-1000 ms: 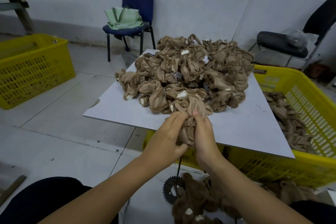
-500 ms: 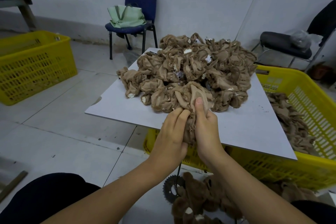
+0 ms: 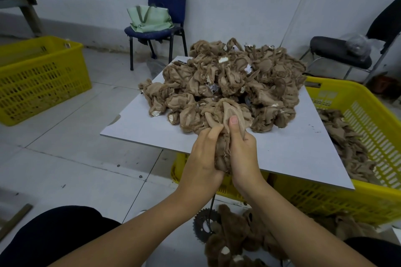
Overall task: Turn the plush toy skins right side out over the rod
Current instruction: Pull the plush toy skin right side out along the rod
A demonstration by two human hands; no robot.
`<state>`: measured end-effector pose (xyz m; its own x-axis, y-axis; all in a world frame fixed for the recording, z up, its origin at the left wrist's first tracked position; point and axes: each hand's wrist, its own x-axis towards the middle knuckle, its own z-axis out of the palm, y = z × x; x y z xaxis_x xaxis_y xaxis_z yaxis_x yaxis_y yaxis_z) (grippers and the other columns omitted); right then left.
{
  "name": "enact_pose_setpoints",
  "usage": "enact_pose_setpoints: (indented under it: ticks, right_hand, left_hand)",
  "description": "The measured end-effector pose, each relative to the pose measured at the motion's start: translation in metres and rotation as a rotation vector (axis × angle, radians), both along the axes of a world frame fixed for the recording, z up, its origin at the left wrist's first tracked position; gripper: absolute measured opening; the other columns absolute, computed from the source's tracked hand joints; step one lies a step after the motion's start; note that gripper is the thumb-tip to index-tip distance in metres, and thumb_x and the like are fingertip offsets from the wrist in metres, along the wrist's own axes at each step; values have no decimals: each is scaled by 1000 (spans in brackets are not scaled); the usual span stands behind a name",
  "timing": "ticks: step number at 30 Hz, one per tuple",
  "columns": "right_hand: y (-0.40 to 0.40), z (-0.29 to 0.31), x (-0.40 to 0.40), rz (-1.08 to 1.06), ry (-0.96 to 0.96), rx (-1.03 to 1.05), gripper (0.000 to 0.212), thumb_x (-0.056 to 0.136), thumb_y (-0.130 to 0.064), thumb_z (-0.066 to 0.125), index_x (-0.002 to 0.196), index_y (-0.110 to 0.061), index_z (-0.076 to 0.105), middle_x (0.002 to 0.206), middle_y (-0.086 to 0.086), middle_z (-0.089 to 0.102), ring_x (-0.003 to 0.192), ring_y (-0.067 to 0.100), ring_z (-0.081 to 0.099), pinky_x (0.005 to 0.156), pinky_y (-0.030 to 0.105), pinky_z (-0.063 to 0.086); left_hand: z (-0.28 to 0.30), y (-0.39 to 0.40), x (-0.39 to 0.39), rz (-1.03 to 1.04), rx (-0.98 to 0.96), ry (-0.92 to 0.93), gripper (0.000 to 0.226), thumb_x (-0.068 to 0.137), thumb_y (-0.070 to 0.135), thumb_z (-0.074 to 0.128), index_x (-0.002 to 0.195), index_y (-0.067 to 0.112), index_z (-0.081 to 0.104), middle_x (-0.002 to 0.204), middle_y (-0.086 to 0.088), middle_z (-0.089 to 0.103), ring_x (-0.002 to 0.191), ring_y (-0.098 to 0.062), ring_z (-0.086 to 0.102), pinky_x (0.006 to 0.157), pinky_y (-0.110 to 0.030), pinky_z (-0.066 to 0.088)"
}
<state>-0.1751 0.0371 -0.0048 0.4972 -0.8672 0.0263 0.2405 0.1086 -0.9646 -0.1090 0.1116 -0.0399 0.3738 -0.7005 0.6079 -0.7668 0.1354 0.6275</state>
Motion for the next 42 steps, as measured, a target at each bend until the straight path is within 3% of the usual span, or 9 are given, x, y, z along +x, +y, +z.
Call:
enact_pose_setpoints:
  ticks: [6,11,16,20,24,29,34,38,42]
  right_hand:
    - [0,1,-3,5,-9,-4,49,101,-46,46,116,-6,71,98,12,77,97,23,73,80,31,59]
    - [2,0,-5,-2,-92,27,50,100,-48,51,117,-4,69,91,10,76,91,24,74,71,30,60]
    - [3,-3,-5,0,-90,27,42,100,-43,55,109,-6,72,93,14,76,94,29,74,75,32,60]
    - [4,-9,-2,18,-75,81,36,101,-42,54,91,-19,79,87,8,77,89,25,75,70,28,59]
    - [0,-12,0,-36,-61,140,43,103,-43,48,112,-10,73,104,17,75,101,29,72,79,35,60]
    - [-4,-15,1,-77,-43,247,50,103,-43,48,116,1,67,100,29,64,90,38,61,68,40,51]
    - [-8,-23,-1,-26,0,287,34,107,-27,46,101,-1,67,67,10,67,56,18,65,48,24,50]
    - [-10,-30,-5,0,57,302,29,106,-18,47,108,0,70,95,17,75,90,27,74,76,35,61]
    - [-15,-28,-12,8,135,261,25,103,-16,52,106,2,70,94,20,75,89,31,74,70,35,60]
  left_hand:
    - [-1,-3,1,-3,1,-34,75,74,-16,67,139,11,42,132,-5,46,121,-21,50,94,-36,51]
    - [1,1,0,-13,-23,-176,73,69,-21,64,132,10,47,131,-14,47,113,-31,55,81,-44,55]
    - [0,1,-5,66,5,-260,66,63,-22,65,122,5,52,117,-24,54,100,-36,56,70,-47,55]
    - [4,1,-6,114,57,-288,54,61,-21,63,111,0,62,110,-21,54,94,-30,51,57,-44,52]
    - [8,-2,-5,118,98,-287,56,61,-18,67,112,4,62,110,-16,53,95,-24,44,51,-38,48]
    - [7,-6,-2,96,96,-292,63,63,-12,72,115,15,49,114,-8,45,98,-24,44,52,-32,44]
    - [-5,-11,2,110,83,-185,57,68,-7,65,112,19,42,112,0,42,98,-22,43,65,-37,49]
    - [-22,-8,-3,47,149,-50,59,69,-1,64,123,14,44,121,-4,43,109,-26,44,88,-44,49]
    - [-22,4,-2,-124,182,47,53,77,17,53,129,21,39,122,4,38,116,-20,41,100,-35,41]
